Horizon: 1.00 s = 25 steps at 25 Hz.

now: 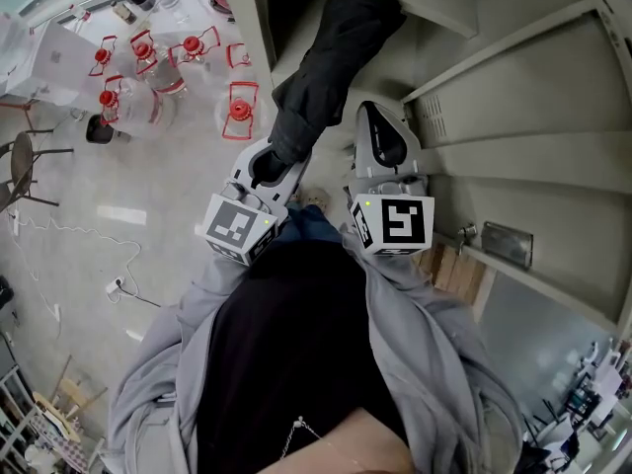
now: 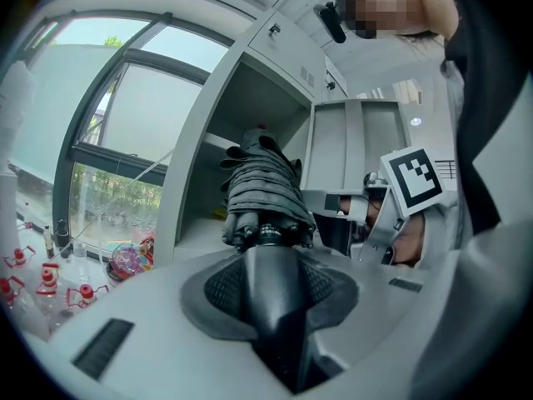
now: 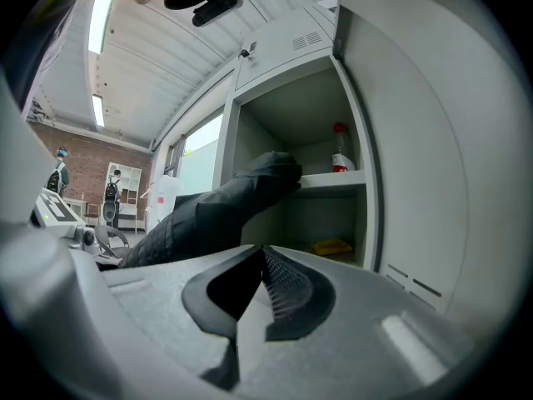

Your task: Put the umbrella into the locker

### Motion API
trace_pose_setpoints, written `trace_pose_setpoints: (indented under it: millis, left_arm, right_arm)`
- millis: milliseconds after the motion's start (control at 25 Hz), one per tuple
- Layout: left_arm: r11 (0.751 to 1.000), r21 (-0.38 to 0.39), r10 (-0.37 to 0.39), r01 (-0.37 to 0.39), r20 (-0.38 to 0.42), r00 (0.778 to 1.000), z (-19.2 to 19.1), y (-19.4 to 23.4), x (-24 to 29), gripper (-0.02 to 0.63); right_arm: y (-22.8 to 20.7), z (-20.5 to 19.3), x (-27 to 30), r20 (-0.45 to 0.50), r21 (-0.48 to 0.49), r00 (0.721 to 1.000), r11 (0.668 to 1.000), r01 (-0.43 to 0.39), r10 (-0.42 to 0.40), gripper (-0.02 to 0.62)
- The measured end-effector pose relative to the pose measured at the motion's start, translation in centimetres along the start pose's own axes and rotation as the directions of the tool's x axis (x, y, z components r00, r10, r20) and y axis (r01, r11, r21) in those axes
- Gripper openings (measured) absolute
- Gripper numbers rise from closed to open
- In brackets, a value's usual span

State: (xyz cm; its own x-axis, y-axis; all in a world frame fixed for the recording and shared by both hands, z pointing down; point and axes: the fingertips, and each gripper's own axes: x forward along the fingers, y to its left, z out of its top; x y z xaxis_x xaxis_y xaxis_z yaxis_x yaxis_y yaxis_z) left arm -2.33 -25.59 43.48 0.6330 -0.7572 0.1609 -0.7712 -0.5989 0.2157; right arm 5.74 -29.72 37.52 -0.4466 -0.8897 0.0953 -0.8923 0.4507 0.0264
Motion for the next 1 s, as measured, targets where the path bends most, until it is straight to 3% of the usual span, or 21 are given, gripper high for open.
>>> trace_pose_setpoints:
  millis: [160,400,1000]
  left_arm:
    - [1.000,0.010,-0.013,0.013,0.009,1.000,-0.9,-0.2,0.2,0.103]
    - [1.000,-0.013,-0.001,0.000,-0.056,0.998,-3.4,0.2,0.6,0.103]
    - [0.991,-0.114,0.038,-0.064,-0.221,0.975,-2.6,2.3,6.0,0.103]
  right_arm:
    - [0.2,-0.3,0.4,-0.011,-0.003,1.000,1.000,-0.013,0.013,0.003]
    - [0.4,-1.6,0.7,-0.025,0.001,0.999,1.000,-0.023,0.023,0.003]
    - [-1.4,-1.8,0.7,-0.056,0.018,0.997,0.998,0.053,-0.052,0.003]
